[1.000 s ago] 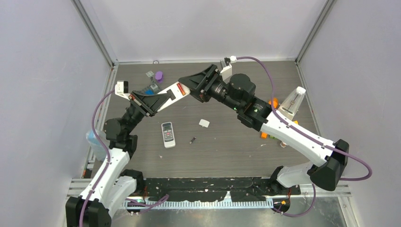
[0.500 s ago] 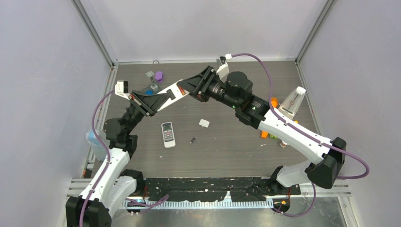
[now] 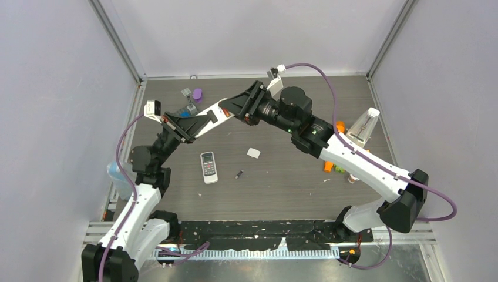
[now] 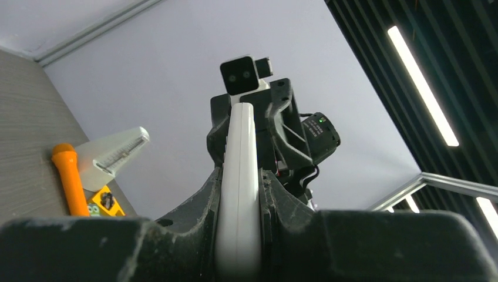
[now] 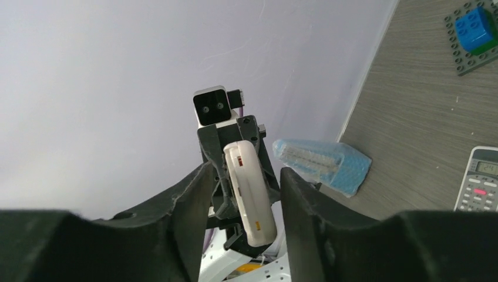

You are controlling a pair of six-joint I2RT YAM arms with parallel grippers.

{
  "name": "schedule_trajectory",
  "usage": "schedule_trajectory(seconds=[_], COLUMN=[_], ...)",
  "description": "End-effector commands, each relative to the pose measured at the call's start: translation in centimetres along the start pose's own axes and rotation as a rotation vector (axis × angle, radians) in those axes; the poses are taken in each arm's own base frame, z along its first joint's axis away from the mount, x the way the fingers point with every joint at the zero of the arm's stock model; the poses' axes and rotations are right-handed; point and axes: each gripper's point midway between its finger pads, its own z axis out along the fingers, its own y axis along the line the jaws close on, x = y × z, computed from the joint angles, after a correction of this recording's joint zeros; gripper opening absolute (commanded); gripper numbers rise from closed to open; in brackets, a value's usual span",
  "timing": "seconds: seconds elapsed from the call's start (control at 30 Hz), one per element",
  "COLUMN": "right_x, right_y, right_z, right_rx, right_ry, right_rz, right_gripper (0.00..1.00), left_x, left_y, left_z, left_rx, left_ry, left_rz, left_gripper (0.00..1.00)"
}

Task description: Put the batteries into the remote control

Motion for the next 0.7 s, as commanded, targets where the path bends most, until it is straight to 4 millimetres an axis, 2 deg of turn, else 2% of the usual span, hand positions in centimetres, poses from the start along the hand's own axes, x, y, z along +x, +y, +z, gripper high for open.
schedule_trajectory(seconds=[0.0, 0.03, 0.13, 0.17, 0.2, 0.23, 0.27, 0.3, 0.33, 0.4, 0.43, 0.47, 0.5, 0.57, 0.6, 0.63, 0.67], right_x=[-0.8, -1.0, -1.7, -2.1, -2.0, -2.4, -2.4, -2.9, -3.1, -3.8, -4.2, -3.8, -4.0, -2.5, -2.3, -1.2, -0.5], right_y=[3.4, 3.3, 2.5, 2.0, 1.0, 0.2, -1.0, -1.3, -3.3, -6.0, -6.7, -8.9, -9.8, -14.6, -16.1, -18.8, -20.0], right_z=[-1.0, -1.1, -2.1, -2.3, -2.8, -3.1, -3.6, -4.3, -4.7, -6.0, -6.8, -7.1, -7.6, -8.3, -8.6, -8.7, -8.7], right_rx=[-0.080, -0.080, -0.058, -0.043, -0.004, 0.024, 0.070, 0.087, 0.158, 0.256, 0.277, 0.326, 0.348, 0.464, 0.519, 0.606, 0.648], right_ry=[-0.023, -0.034, -0.066, -0.076, -0.075, -0.083, -0.086, -0.103, -0.120, -0.160, -0.176, -0.171, -0.175, -0.122, -0.117, -0.074, -0.046], right_rz=[0.023, 0.019, -0.004, -0.010, -0.019, -0.025, -0.044, -0.063, -0.094, -0.138, -0.152, -0.180, -0.208, -0.234, -0.231, -0.216, -0.215], right_gripper=[0.61, 0.71, 0.83, 0.90, 0.95, 0.98, 0.96, 0.96, 0.96, 0.95, 0.95, 0.95, 0.96, 0.97, 0.99, 0.96, 0.87], left_x=[0.2, 0.2, 0.2, 0.1, 0.0, 0.0, 0.0, 0.0, -0.1, -0.1, -0.2, -0.2, -0.2, -0.1, -0.1, -0.1, -0.1], left_y=[-0.8, -0.6, 0.0, 0.3, 0.6, 1.0, 1.5, 2.1, 3.0, 4.8, 5.7, 6.9, 7.9, 10.1, 11.1, 11.8, 12.5], left_z=[0.1, 0.1, 0.0, 0.0, 0.0, -0.1, -0.2, -0.4, -0.5, -1.0, -1.3, -1.6, -2.0, -2.9, -3.4, -3.8, -4.2], left_rx=[0.041, 0.036, 0.015, 0.007, -0.004, -0.018, -0.034, -0.053, -0.086, -0.150, -0.180, -0.222, -0.259, -0.340, -0.381, -0.414, -0.442], left_ry=[0.017, 0.017, 0.019, 0.019, 0.019, 0.020, 0.021, 0.025, 0.028, 0.031, 0.035, 0.039, 0.043, 0.057, 0.060, 0.064, 0.067], left_rz=[0.145, 0.143, 0.154, 0.158, 0.165, 0.170, 0.175, 0.186, 0.190, 0.205, 0.224, 0.231, 0.244, 0.274, 0.285, 0.296, 0.306], left_gripper=[0.00, 0.00, 0.00, 0.00, 0.00, 0.00, 0.00, 0.00, 0.00, 0.00, 0.00, 0.00, 0.00, 0.00, 0.00, 0.00, 0.00])
